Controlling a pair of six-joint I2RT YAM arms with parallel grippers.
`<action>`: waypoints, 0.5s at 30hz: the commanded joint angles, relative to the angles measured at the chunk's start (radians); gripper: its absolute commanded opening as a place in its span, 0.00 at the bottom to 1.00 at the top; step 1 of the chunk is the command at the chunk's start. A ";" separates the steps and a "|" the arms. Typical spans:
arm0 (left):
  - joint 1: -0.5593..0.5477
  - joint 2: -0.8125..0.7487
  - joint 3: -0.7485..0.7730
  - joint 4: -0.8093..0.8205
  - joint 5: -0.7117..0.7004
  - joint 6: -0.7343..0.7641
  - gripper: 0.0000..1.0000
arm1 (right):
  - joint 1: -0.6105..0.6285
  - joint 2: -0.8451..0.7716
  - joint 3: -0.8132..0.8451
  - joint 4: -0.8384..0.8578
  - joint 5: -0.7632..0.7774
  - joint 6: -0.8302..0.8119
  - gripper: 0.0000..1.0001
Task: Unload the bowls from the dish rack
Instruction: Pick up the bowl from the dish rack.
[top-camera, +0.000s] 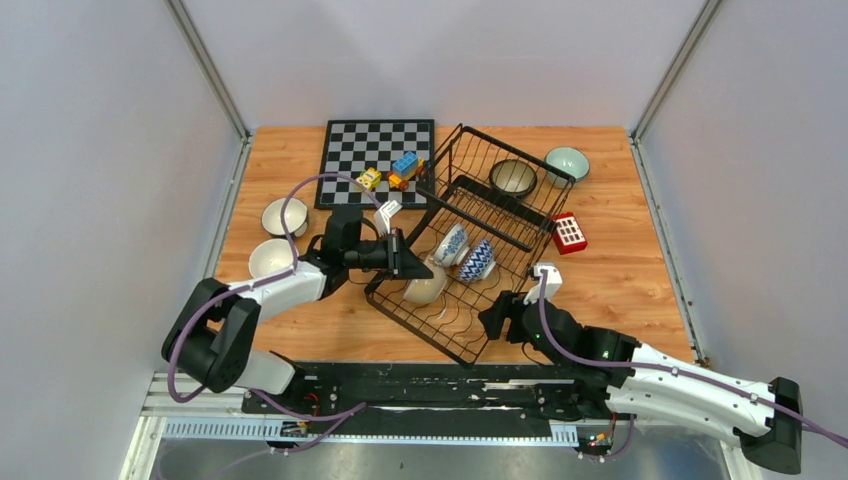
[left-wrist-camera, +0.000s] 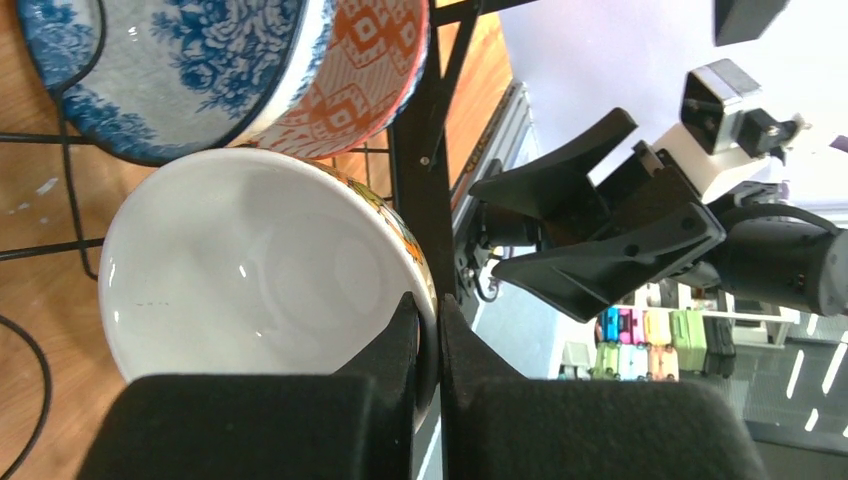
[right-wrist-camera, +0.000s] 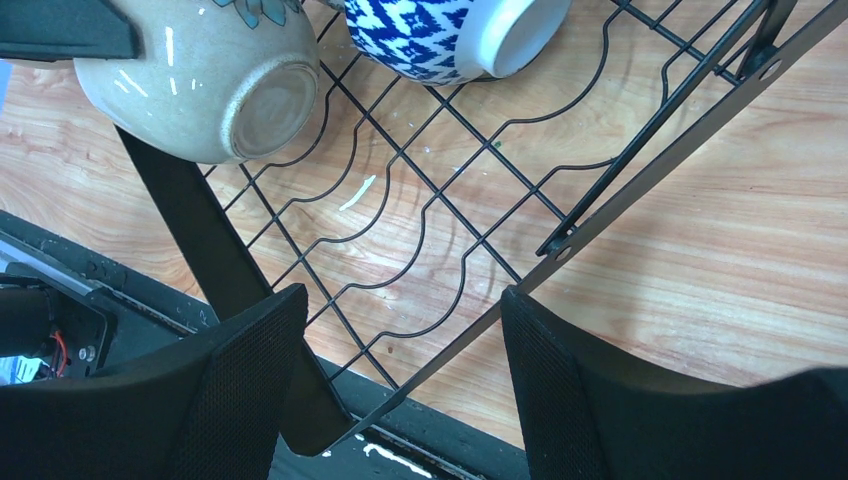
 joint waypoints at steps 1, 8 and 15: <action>-0.005 -0.067 -0.009 0.166 0.071 -0.089 0.00 | -0.005 -0.012 -0.017 0.011 -0.001 -0.009 0.74; -0.034 -0.209 -0.018 0.170 0.073 -0.126 0.00 | -0.005 0.035 0.037 0.051 -0.039 -0.109 0.82; -0.039 -0.381 0.062 -0.060 0.053 -0.025 0.00 | -0.005 0.069 0.183 0.055 -0.096 -0.256 0.87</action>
